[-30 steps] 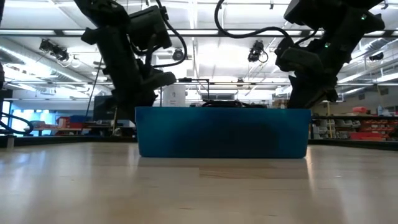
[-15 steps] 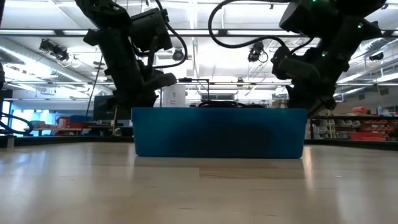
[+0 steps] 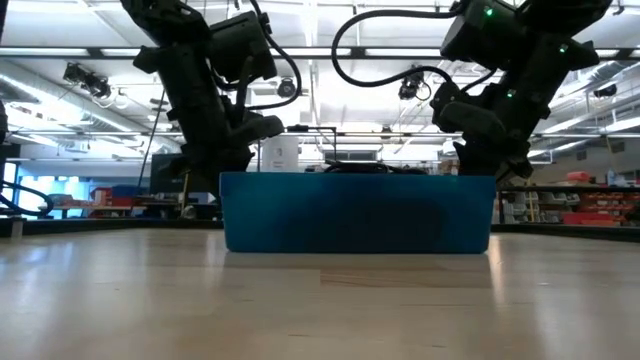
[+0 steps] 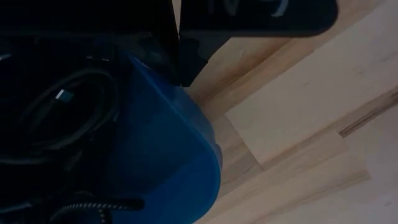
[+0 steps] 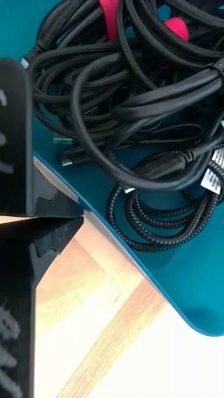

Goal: Pick and place USB-C Cables
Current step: Adjust the blue bin, then return to Home Position

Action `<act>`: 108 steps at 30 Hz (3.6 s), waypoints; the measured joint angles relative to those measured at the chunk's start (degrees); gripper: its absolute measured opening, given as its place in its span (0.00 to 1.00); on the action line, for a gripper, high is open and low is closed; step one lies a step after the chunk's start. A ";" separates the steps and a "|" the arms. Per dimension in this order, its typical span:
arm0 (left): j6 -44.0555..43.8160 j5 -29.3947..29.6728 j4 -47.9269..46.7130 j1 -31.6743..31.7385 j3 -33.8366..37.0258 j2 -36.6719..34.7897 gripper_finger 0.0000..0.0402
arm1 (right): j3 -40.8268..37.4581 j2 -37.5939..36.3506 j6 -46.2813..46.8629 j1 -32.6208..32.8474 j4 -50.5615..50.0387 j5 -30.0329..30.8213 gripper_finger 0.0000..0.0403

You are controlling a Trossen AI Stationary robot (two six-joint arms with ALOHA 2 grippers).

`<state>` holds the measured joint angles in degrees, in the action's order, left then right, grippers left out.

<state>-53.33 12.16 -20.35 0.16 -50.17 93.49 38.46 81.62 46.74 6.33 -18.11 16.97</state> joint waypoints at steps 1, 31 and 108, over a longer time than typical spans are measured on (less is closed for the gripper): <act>0.01 0.00 -0.09 0.00 0.00 0.00 0.00 | 0.00 0.00 0.00 0.00 0.00 0.00 0.00; 12.13 8.61 -16.57 6.96 -2.16 -9.75 0.00 | 0.12 -18.59 -13.44 -10.13 -0.71 -0.99 0.00; 28.69 34.80 -13.30 -19.37 -2.12 -50.40 0.00 | 16.00 -45.11 -36.24 -27.08 2.56 -24.10 0.00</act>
<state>-24.64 46.96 -33.65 -19.21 -52.29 43.10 54.46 36.51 10.51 -20.75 -15.55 -7.13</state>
